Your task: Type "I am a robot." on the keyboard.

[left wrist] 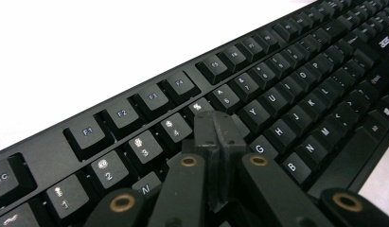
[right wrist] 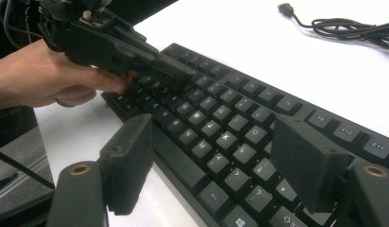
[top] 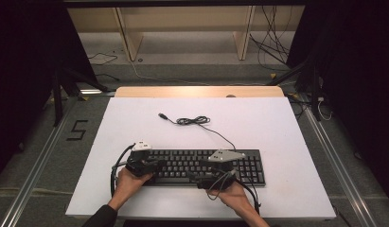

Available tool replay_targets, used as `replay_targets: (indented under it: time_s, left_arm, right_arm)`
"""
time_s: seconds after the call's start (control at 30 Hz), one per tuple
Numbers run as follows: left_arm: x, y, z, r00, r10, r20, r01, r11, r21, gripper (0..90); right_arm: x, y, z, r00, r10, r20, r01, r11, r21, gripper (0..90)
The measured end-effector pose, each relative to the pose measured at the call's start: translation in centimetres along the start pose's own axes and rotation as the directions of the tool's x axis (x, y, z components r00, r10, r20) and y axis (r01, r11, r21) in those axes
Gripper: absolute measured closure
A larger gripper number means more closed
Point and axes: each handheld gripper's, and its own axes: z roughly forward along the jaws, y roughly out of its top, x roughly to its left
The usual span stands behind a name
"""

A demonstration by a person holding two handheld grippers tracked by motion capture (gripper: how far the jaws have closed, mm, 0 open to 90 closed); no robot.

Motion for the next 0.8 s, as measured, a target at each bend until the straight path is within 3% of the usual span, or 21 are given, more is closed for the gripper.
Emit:
replay_targets:
  time_s: [0.37, 0.5, 0.8]
  left_arm:
    - [0.4, 0.1, -1.7, 0.9992, -0.031, 0.024, 0.033, 0.9972, -0.068, 77.7]
    - [0.7, -0.1, -2.1, 0.9974, -0.053, 0.049, 0.057, 0.9954, -0.077, 70.9]
    - [0.5, -0.3, -3.0, 0.9950, -0.055, 0.083, 0.064, 0.9923, -0.106, 50.8]
  right_arm:
    - [-0.1, 0.0, 0.0, 1.0000, 0.002, 0.005, -0.001, 1.000, -0.004, 31.5]
    - [-0.2, 0.0, 0.1, 1.0000, -0.002, 0.006, 0.002, 1.000, -0.005, 31.5]
    - [-0.4, 0.0, 0.3, 1.0000, 0.001, 0.009, -0.001, 1.000, -0.007, 31.7]
